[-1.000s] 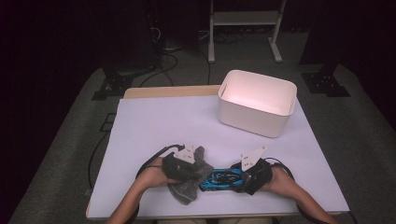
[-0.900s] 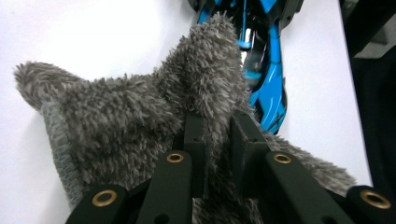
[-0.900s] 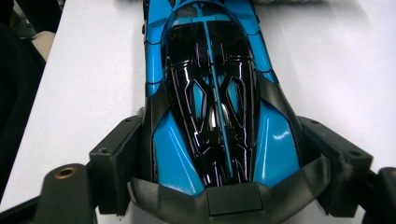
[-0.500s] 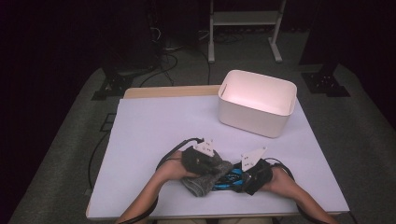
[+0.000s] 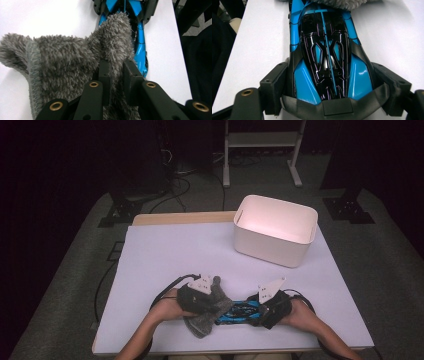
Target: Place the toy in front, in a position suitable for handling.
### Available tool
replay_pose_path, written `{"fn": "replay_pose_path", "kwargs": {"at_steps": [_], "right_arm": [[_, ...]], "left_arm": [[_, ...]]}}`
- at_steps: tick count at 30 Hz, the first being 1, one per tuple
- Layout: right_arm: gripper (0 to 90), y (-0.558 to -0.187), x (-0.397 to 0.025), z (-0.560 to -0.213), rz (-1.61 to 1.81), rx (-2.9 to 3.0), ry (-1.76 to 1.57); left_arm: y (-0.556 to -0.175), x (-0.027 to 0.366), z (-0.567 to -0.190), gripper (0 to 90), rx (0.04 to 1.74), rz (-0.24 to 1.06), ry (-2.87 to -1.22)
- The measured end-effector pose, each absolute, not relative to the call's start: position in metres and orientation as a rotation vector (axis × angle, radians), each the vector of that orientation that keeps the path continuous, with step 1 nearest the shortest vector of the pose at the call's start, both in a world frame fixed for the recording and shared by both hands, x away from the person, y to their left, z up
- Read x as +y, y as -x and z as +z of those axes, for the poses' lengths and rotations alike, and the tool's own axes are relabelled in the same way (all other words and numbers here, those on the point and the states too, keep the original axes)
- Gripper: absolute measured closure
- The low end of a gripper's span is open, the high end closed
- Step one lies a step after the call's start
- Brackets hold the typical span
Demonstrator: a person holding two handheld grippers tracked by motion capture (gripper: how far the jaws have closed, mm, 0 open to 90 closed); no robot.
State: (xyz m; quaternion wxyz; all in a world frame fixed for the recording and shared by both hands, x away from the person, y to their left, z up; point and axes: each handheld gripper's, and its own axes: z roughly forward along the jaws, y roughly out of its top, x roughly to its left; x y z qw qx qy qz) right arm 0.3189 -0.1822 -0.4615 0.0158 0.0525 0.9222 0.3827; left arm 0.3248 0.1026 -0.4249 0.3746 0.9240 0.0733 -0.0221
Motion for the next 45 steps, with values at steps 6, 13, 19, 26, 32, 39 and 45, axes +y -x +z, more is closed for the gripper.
{"fn": "replay_pose_path", "kwargs": {"at_steps": [6, 13, 19, 26, 32, 39, 45], "right_arm": [[20.6, -0.318, -0.181, -0.461, 1.183, 2.869, -0.181], [20.3, -0.317, -0.181, -0.461, 1.189, 2.864, -0.187], [19.8, -0.318, -0.18, -0.459, 1.163, 2.887, -0.197], [19.2, -0.316, -0.185, -0.455, 1.115, 2.899, -0.22], [18.9, -0.314, -0.19, -0.455, 1.107, 2.895, -0.224], [23.1, -0.312, -0.206, -0.456, 1.139, 2.883, -0.243], [25.1, -0.312, -0.206, -0.458, 1.174, 2.86, -0.246]], "left_arm": [[-0.32, 0.08, -0.418, 79.4, 0.109, -0.104, -2.326], [-0.317, 0.06, -0.419, 79.4, 0.036, -0.105, -2.343], [-0.314, 0.082, -0.422, 79.3, 0.099, -0.077, -2.38], [-0.314, 0.097, -0.424, 79.1, 0.141, -0.057, -2.415], [-0.315, 0.094, -0.424, 78.9, 0.139, -0.062, -2.424], [-0.317, 0.092, -0.423, 78.4, 0.146, -0.081, -2.431], [-0.317, 0.08, -0.415, 78.4, 0.121, -0.095, -2.414]]}}
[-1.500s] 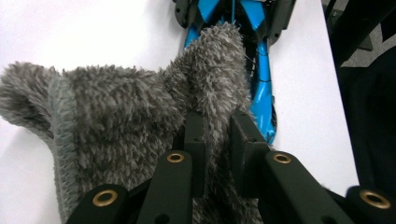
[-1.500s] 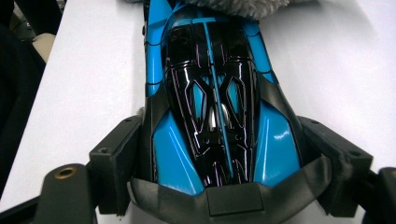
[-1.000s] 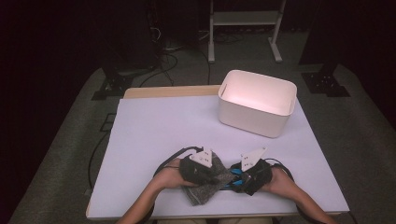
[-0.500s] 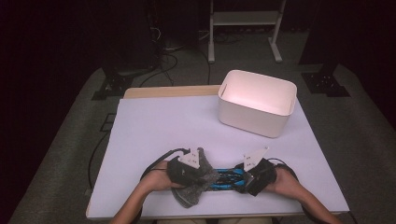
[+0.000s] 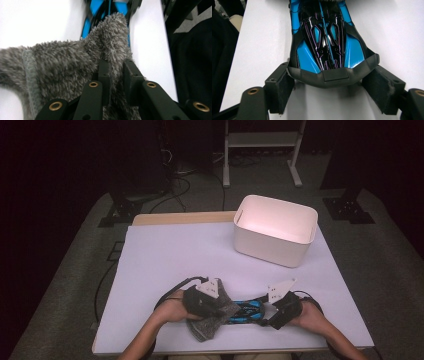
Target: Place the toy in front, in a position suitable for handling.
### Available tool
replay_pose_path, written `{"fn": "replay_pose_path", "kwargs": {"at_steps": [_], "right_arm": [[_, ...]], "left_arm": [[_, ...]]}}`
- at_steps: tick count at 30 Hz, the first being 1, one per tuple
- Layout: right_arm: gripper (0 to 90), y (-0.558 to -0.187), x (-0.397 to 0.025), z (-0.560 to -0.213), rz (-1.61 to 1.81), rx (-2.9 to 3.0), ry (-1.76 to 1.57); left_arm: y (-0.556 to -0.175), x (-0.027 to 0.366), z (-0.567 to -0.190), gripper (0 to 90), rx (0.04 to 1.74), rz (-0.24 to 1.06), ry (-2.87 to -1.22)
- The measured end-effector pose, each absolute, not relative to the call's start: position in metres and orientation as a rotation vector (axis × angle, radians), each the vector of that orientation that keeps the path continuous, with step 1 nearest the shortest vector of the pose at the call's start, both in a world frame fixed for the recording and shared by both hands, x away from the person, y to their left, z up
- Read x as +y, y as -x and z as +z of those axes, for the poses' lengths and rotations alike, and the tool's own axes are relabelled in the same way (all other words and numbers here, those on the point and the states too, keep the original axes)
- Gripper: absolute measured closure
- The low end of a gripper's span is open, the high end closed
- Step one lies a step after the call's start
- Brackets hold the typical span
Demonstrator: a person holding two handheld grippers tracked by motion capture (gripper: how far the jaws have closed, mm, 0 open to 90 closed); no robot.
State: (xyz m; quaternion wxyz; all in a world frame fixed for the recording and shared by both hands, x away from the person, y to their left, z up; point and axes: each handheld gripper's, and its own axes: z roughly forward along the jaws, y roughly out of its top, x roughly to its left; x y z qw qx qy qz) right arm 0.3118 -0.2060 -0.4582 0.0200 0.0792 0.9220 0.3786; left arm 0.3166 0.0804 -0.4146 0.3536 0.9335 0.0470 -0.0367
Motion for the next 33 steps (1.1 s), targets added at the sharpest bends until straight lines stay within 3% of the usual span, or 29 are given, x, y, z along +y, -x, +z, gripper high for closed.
{"fn": "replay_pose_path", "kwargs": {"at_steps": [15, 33], "right_arm": [[25.2, -0.311, -0.195, -0.46, 1.175, 2.839, -0.232], [25.3, -0.312, -0.192, -0.46, 1.171, 2.839, -0.219]], "left_arm": [[-0.326, 0.02, -0.409, 78.3, -0.021, -0.147, -2.421], [-0.337, 0.072, -0.411, 78.6, 0.16, -0.081, -2.449]]}}
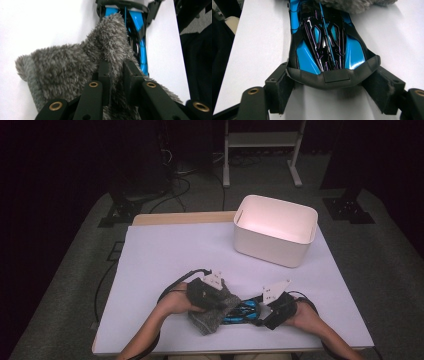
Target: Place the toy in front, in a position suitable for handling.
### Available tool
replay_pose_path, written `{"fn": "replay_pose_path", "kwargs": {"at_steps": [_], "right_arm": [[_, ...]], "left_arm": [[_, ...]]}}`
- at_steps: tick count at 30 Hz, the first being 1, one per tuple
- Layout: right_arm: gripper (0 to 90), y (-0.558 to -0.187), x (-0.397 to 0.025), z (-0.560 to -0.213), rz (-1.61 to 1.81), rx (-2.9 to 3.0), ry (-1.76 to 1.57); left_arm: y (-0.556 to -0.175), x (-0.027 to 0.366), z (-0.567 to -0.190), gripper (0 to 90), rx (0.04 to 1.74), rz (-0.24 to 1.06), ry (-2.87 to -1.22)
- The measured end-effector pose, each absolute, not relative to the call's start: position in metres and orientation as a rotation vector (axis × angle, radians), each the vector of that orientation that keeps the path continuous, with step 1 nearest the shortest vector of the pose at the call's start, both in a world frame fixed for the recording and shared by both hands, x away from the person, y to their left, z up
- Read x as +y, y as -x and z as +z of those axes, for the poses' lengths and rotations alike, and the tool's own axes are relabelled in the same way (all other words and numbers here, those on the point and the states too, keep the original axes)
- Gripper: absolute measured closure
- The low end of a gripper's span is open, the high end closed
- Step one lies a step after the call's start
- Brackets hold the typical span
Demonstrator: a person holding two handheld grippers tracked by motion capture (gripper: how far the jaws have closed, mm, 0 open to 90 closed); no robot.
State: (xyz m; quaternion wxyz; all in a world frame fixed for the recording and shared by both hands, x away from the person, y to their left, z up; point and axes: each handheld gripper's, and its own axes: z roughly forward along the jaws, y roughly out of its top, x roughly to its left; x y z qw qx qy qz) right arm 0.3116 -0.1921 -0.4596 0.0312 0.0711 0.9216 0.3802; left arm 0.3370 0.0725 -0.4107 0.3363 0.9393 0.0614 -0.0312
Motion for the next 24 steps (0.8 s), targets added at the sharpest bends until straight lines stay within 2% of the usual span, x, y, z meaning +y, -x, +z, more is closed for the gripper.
{"fn": "replay_pose_path", "kwargs": {"at_steps": [13, 17, 24], "right_arm": [[25.3, -0.312, -0.181, -0.459, 1.165, 2.845, -0.204], [25.3, -0.313, -0.181, -0.46, 1.173, 2.844, -0.202], [25.3, -0.312, -0.18, -0.46, 1.184, 2.846, -0.214]], "left_arm": [[-0.358, 0.042, -0.408, 79.4, 0.143, -0.089, -2.487], [-0.353, 0.039, -0.406, 80.6, 0.119, -0.144, -2.444], [-0.341, 0.009, -0.406, 80.5, -0.002, -0.176, -2.442]]}}
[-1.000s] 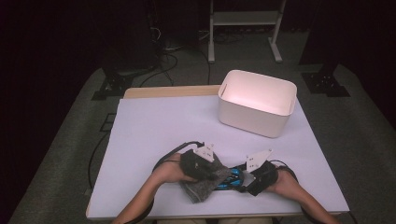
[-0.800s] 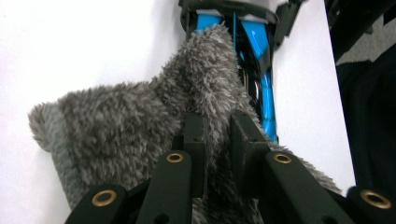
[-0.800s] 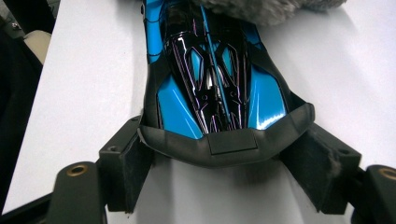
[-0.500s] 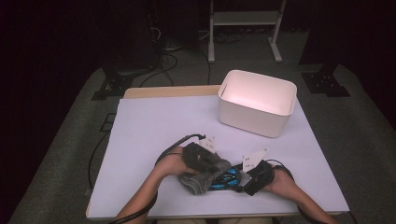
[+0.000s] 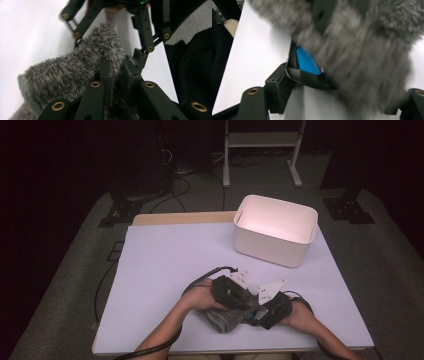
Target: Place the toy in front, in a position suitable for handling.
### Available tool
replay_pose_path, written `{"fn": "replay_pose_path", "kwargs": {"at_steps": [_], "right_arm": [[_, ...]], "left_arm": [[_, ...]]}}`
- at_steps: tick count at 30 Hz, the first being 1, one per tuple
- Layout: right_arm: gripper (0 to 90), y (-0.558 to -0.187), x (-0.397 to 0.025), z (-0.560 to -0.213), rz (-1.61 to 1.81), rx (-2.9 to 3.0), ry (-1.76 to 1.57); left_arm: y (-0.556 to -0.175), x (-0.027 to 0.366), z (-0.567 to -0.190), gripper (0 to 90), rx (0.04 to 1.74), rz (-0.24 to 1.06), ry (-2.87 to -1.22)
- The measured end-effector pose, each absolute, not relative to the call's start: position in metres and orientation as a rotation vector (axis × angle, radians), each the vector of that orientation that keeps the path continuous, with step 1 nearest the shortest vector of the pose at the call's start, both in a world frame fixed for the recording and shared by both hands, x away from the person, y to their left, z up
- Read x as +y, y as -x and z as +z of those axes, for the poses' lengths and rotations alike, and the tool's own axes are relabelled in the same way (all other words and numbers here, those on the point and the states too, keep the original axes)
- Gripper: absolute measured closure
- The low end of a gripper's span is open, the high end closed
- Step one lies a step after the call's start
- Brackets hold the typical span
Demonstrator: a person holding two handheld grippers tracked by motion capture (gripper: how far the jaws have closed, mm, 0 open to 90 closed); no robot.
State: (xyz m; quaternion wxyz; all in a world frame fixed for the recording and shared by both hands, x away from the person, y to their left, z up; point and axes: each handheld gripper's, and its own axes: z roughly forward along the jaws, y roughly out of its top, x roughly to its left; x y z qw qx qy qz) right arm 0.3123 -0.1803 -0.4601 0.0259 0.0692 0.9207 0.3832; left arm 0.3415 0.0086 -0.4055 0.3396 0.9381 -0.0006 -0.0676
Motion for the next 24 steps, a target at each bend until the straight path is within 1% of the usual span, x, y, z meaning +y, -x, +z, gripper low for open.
{"fn": "replay_pose_path", "kwargs": {"at_steps": [2, 4, 8, 14, 16, 17, 20, 22, 24], "right_arm": [[25.3, -0.312, -0.181, -0.46, 1.187, 2.845, -0.216], [25.3, -0.312, -0.181, -0.46, 1.19, 2.846, -0.22], [25.3, -0.312, -0.181, -0.461, 1.196, 2.847, -0.219], [25.3, -0.313, -0.181, -0.461, 1.196, 2.847, -0.217], [25.3, -0.313, -0.182, -0.461, 1.199, 2.845, -0.217], [25.3, -0.312, -0.182, -0.461, 1.2, 2.843, -0.218], [25.3, -0.313, -0.182, -0.462, 1.204, 2.84, -0.215], [25.3, -0.313, -0.182, -0.462, 1.206, 2.84, -0.216], [25.4, -0.313, -0.182, -0.462, 1.203, 2.837, -0.217]], "left_arm": [[-0.341, 0.003, -0.408, 80.6, -0.019, -0.161, -2.461], [-0.345, 0.004, -0.408, 80.5, 0.002, -0.158, -2.473], [-0.352, 0.011, -0.404, 80.5, 0.067, -0.107, -2.472], [-0.343, -0.001, -0.408, 80.6, 0.0, -0.152, -2.455], [-0.338, -0.005, -0.408, 80.5, -0.019, -0.136, -2.464], [-0.338, -0.005, -0.407, 80.4, -0.019, -0.138, -2.46], [-0.333, -0.004, -0.407, 80.4, -0.052, -0.203, -2.424], [-0.332, -0.003, -0.41, 80.4, -0.057, -0.187, -2.454], [-0.333, 0.002, -0.41, 80.4, -0.04, -0.192, -2.444]]}}
